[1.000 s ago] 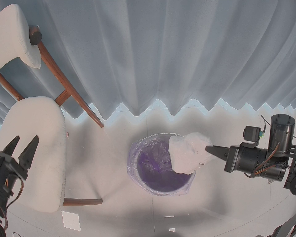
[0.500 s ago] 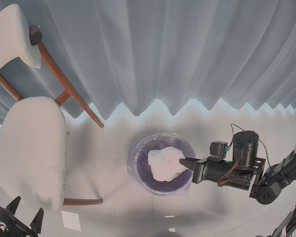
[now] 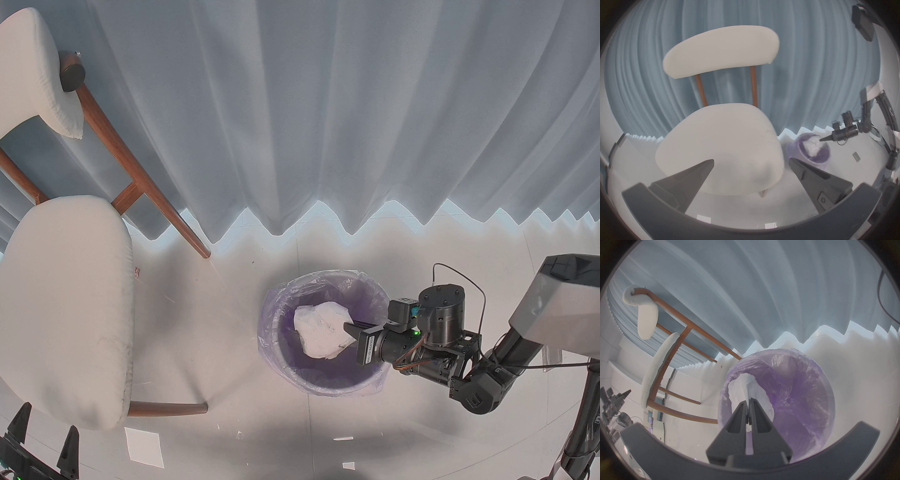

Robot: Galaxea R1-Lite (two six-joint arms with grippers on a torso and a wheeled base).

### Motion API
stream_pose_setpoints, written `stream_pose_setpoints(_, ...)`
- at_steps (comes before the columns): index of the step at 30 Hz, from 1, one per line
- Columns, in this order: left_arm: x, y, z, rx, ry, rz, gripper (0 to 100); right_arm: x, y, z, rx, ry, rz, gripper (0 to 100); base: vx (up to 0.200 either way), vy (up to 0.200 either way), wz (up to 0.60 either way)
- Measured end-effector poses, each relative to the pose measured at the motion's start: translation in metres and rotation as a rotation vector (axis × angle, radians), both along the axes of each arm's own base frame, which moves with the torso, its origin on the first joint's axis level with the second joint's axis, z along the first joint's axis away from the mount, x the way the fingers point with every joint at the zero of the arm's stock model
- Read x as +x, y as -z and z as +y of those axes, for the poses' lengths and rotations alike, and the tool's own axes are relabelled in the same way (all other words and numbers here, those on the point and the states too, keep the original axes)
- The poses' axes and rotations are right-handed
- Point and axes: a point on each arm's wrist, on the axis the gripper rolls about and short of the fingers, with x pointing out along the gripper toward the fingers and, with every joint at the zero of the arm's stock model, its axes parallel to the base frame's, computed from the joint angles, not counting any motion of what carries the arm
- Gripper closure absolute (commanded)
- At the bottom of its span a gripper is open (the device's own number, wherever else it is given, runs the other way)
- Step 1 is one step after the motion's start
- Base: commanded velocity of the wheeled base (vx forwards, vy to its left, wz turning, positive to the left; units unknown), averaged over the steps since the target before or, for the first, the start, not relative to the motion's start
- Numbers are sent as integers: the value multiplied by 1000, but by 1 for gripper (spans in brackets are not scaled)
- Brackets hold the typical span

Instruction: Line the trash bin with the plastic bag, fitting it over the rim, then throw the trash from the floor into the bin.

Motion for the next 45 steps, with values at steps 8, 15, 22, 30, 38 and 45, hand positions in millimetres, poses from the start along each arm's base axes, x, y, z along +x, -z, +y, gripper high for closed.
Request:
stream_pose_setpoints(8,-1,1,-1,-11,35,-2,0,10,22,-4,-48,40,10,100,0,0,0)
stream_pose_setpoints(15,-1,6,-2,2,83,46,0,13,29,-8,-50,90,-22,0,0,0,0)
stream_pose_setpoints(22,-1,6,-2,-3,80,44,0,3,27,-13,-47,109,-31,0,0,0,0)
stream_pose_setpoints(30,-1,5,-2,-3,78,37,0,-36,-14,-32,-21,112,-73,0,0,0,0)
stream_pose_setpoints(38,-1,5,-2,-3,78,32,0,-95,-65,-81,5,200,-150,0,0,0,0)
stream_pose_setpoints(45,-1,4,-2,-1,78,30,0,-156,-87,-118,-37,285,-193,0,0,0,0)
